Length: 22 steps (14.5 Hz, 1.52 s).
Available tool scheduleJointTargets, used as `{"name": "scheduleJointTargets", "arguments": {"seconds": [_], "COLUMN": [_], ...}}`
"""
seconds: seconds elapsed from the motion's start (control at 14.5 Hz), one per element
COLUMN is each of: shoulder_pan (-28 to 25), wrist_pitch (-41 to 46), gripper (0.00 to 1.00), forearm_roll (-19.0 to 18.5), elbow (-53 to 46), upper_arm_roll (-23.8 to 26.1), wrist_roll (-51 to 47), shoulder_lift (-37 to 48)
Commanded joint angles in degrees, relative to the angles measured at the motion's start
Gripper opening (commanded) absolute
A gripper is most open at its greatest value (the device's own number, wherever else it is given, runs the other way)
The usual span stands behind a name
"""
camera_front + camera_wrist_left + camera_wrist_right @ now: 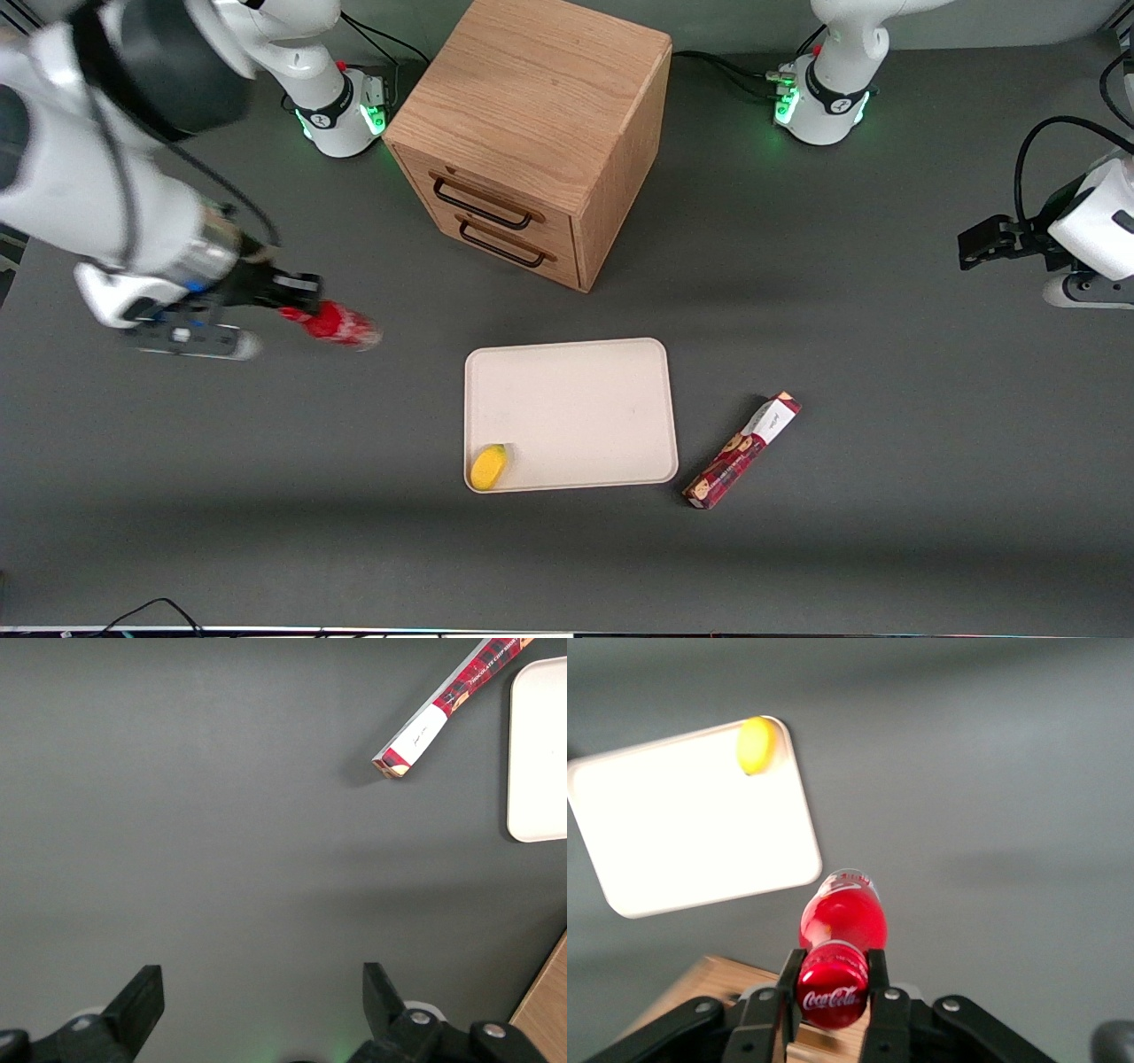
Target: Place coke bottle on tray
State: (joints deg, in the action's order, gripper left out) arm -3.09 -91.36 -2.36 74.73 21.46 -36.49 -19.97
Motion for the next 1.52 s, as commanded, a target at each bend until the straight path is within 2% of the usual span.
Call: {"name": "scheduleJointTargets", "arguments": {"seconds": [0.0, 0.21, 0.41, 0.62, 0.69, 0.76, 0.83, 0.9, 1.03, 1.24, 1.45], "shoulder_pan": [-0.7, -1.2, -1.6, -1.6, -1.6, -1.6, -1.6, -1.6, -1.3, -0.4, 1.5], "wrist_pitch": [-4.8, -10.8, -17.9, -21.3, -21.8, -21.9, -21.9, -21.9, -21.1, -9.8, 3.0], "gripper": [0.04, 0.04, 0.04, 0.04, 0.09, 0.33, 0.78, 1.0, 1.0, 1.0, 1.0], "forearm_roll": [-4.7, -12.3, -19.7, -22.0, -22.9, -24.1, -25.6, -25.9, -25.9, -24.5, -17.2], "elbow": [-3.4, -2.4, 2.2, 5.6, 6.4, 6.9, 7.0, 6.9, 5.9, 0.3, -3.8], "upper_arm_roll": [4.9, 10.1, 12.6, 12.6, 12.6, 12.6, 12.6, 12.6, 13.0, 13.1, 11.1], "wrist_roll": [-12.2, -23.8, -31.9, -33.6, -33.6, -34.5, -35.1, -35.0, -33.8, -24.5, -9.1], "shoulder_lift": [-8.1, -15.3, -18.6, -19.5, -19.5, -19.6, -19.8, -19.9, -18.4, -12.3, -3.2]}}
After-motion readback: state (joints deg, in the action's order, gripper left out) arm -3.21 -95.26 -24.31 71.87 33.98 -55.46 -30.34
